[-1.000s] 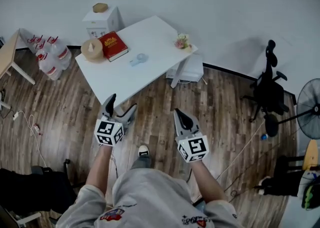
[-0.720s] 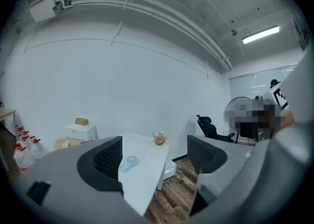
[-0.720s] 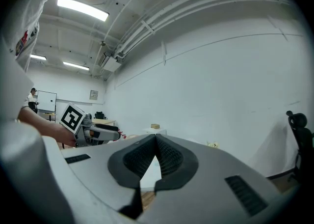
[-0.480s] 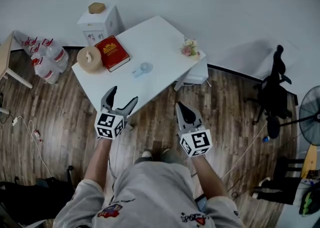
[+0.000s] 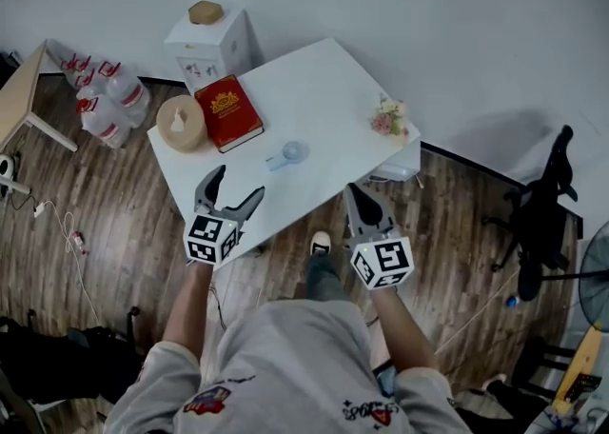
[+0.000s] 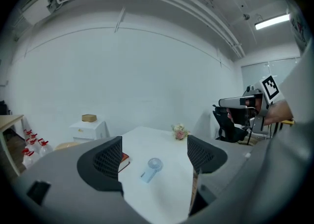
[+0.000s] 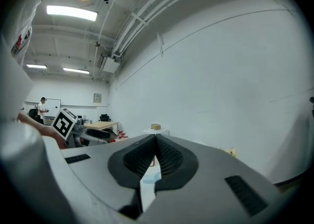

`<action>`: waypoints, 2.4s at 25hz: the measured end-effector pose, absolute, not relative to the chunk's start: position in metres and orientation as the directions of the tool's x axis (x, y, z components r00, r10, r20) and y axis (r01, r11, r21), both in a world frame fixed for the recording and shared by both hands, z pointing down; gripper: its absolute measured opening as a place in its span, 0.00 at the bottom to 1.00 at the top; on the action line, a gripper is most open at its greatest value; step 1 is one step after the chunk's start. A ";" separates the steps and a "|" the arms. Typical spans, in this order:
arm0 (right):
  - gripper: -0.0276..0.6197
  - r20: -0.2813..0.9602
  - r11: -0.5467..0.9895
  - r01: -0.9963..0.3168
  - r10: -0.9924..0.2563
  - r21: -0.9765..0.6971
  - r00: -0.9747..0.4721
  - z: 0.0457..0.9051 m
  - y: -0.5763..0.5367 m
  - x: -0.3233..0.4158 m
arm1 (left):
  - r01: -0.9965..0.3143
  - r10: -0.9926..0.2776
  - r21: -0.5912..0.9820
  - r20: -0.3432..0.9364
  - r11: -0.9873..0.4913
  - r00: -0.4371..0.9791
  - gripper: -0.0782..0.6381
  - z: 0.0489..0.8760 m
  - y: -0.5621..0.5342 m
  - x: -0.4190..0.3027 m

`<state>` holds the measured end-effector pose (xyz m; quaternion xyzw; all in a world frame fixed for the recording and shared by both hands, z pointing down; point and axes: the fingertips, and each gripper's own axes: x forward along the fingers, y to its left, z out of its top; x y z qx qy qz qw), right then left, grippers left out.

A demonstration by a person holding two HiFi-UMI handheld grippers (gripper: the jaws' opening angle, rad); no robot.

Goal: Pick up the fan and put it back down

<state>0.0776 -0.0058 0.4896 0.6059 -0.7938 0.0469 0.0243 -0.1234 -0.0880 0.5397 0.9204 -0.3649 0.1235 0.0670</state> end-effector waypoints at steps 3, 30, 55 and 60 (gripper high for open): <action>0.04 0.089 0.314 -0.948 -0.944 -0.061 -0.318 0.488 -0.063 0.095 | -0.729 -0.696 0.033 0.270 -0.683 0.665 0.67 0.532 -0.131 -0.112; 0.04 0.101 0.503 -0.860 -0.854 -0.084 -0.510 0.464 -0.294 0.128 | -0.672 -0.601 0.076 0.383 -0.736 0.702 0.67 0.558 -0.301 -0.042; 0.04 0.193 0.339 -0.934 -0.915 -0.110 -0.355 0.498 -0.243 0.191 | -0.298 -0.055 0.107 0.872 -0.948 0.487 0.67 0.813 -0.238 0.000; 0.04 0.206 0.295 -0.948 -0.927 -0.118 -0.314 0.500 -0.232 0.210 | -0.238 0.010 0.109 0.925 -0.965 0.380 0.64 0.833 -0.232 0.004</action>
